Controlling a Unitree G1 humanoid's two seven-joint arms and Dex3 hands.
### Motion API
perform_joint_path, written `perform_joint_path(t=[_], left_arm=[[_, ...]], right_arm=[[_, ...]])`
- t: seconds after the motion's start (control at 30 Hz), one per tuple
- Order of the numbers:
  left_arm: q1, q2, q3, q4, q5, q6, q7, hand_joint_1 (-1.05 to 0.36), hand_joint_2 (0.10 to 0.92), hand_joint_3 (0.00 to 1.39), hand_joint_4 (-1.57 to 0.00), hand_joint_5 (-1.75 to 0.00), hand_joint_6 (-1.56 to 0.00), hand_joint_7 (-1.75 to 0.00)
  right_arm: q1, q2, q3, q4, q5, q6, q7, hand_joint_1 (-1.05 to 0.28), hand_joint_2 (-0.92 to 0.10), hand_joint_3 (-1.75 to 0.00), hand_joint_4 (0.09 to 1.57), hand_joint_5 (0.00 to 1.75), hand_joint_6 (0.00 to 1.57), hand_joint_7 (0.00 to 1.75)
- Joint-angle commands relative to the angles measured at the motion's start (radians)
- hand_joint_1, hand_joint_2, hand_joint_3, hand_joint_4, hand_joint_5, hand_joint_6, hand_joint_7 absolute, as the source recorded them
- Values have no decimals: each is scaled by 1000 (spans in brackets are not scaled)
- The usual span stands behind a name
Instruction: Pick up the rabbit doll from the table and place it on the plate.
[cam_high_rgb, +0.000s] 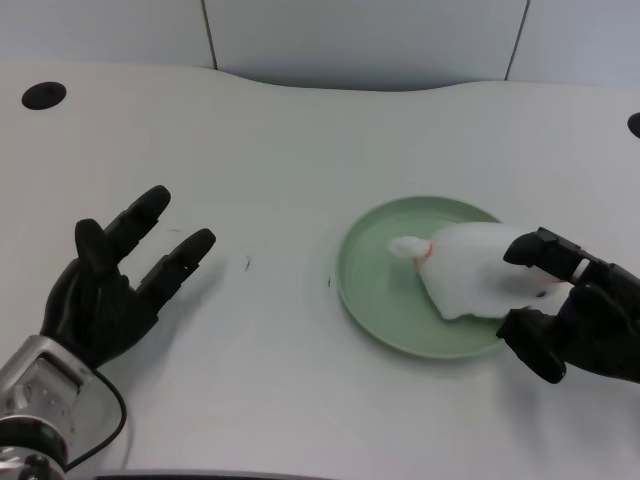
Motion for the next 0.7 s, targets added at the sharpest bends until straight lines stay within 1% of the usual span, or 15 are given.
perform_joint_path(t=[0.03, 0.1, 0.13, 0.2, 0.27, 0.33, 0.4, 0.5, 0.63, 0.67, 0.7], left_arm=[[-8, 17, 4, -3, 4, 12, 12, -1048, 921, 916, -8, -372, -31, -7], [-9, 16, 4, -3, 6, 13, 16, -1048, 921, 901, -24, -401, -48, -13], [-9, 14, 3, -3, 8, 12, 20, -1048, 921, 898, -37, -418, -60, -19], [-9, 12, 1, -4, 12, 8, 28, -1048, 921, 900, -65, -448, -86, -30], [-7, 11, -2, -4, 16, 3, 31, -1048, 921, 918, -67, -474, -97, -32], [-5, 10, -7, -5, 25, -8, 33, -1048, 921, 927, -65, -490, -102, -31], [-4, 10, -10, -6, 31, -18, 35, -1048, 921, 926, -65, -501, -103, -30], [-4, 10, -12, -6, 39, -28, 42, -1048, 921, 918, -85, -531, -135, -42], [-6, 9, -6, -7, 39, -25, 50, -1048, 921, 918, -117, -575, -171, -57], [-6, 10, -6, -7, 38, -23, 51, -1048, 921, 914, -118, -640, -209, -68], [-6, 10, -5, -6, 38, -21, 52, -1048, 921, 911, -125, -670, -231, -76]], right_arm=[[2, -7, 2, -3, -6, -11, -10, -702, -921, -122, 888, 1746, 770, 1362], [-1, -8, 3, 0, -5, -5, -2, -699, -921, -125, 892, 1746, 772, 1372], [-2, -9, 3, 1, -4, -3, 5, -703, -921, -129, 887, 1742, 764, 1372], [-3, -8, 1, 4, -1, -6, 16, -705, -921, -149, 880, 1741, 749, 1366], [0, -8, 1, 2, -2, -10, 13, -711, -921, -156, 882, 1744, 750, 1367], [1, -10, 2, 1, -5, -8, 8, -711, -921, -153, 881, 1746, 754, 1377], [0, -12, 4, 2, -7, -5, 6, -713, -921, -143, 878, 1746, 752, 1388], [1, -15, 5, 3, -9, -7, -1, -712, -921, -128, 874, 1746, 742, 1393], [-2, -17, 6, 6, -8, 5, -2, -699, -921, -113, 865, 1746, 735, 1381], [-1, -16, 6, 5, -7, 4, 0, -697, -921, -113, 865, 1746, 736, 1379], [-1, -16, 6, 4, -7, 3, 1, -696, -921, -114, 868, 1746, 738, 1378]])
